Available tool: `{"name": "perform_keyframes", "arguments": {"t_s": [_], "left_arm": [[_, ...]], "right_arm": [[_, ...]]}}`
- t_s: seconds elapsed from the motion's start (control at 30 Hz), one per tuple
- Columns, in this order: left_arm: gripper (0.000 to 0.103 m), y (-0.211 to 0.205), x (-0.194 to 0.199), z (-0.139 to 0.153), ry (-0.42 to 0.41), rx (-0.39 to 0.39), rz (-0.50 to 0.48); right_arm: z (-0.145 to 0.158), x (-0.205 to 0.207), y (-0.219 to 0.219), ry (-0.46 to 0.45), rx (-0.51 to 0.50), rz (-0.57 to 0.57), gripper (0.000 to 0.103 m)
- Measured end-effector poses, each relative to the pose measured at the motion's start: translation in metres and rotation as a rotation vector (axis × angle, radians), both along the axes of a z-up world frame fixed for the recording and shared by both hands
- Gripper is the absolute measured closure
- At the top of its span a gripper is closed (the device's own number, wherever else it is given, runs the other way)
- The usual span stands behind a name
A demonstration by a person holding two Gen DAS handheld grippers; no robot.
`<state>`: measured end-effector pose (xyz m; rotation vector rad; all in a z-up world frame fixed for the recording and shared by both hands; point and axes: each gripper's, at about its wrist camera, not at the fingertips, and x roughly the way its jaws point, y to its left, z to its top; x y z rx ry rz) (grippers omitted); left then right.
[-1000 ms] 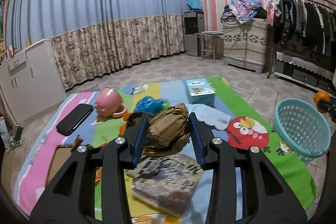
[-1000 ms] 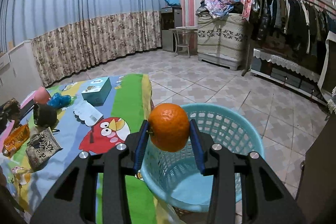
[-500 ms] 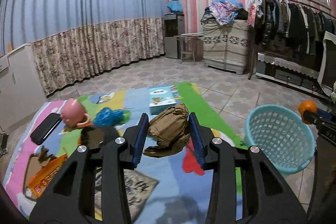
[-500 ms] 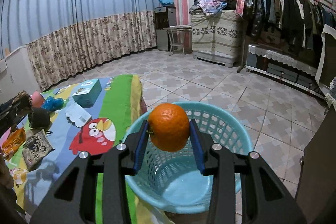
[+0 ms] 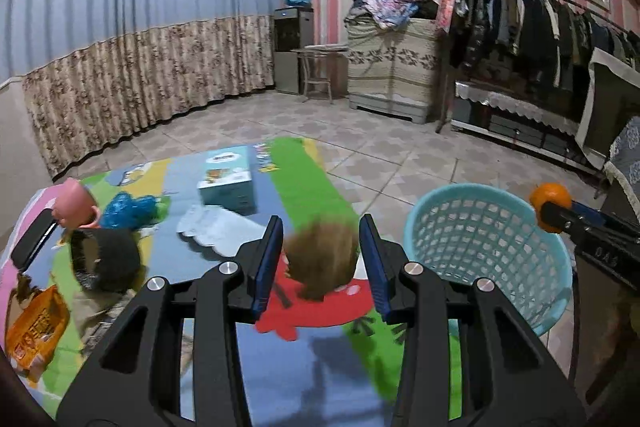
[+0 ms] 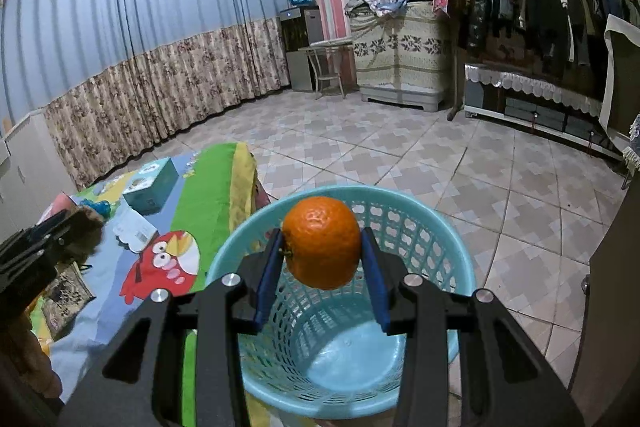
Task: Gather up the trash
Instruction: 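Carry the orange in the right tool and the cloth bundle in the left tool to the basket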
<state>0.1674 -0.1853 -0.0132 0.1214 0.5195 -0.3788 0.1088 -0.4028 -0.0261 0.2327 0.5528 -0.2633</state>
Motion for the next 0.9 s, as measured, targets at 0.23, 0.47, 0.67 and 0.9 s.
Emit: {"name": "perform_keyframes", "arguments": {"t_s": [0.23,0.47,0.67,0.9], "left_arm": [[0.085,-0.038,0.006,-0.009,0.021,0.009,-0.073],[0.046,-0.023,0.025,-0.022,0.06,0.047,0.013],[0.039,-0.027,0.034,-0.042,0.153,0.057,-0.015],[0.049,-0.062,0.039,-0.054,0.17,0.115,-0.079]], "right_arm": [[-0.012,-0.002,-0.036,0.013,0.066,-0.067,0.064],[-0.025,-0.005,-0.066,0.013,0.156,-0.114,0.064],[-0.023,0.004,-0.053,0.012,0.14,-0.09,0.064],[-0.026,0.008,-0.05,0.028,0.132,-0.076,0.064]]}}
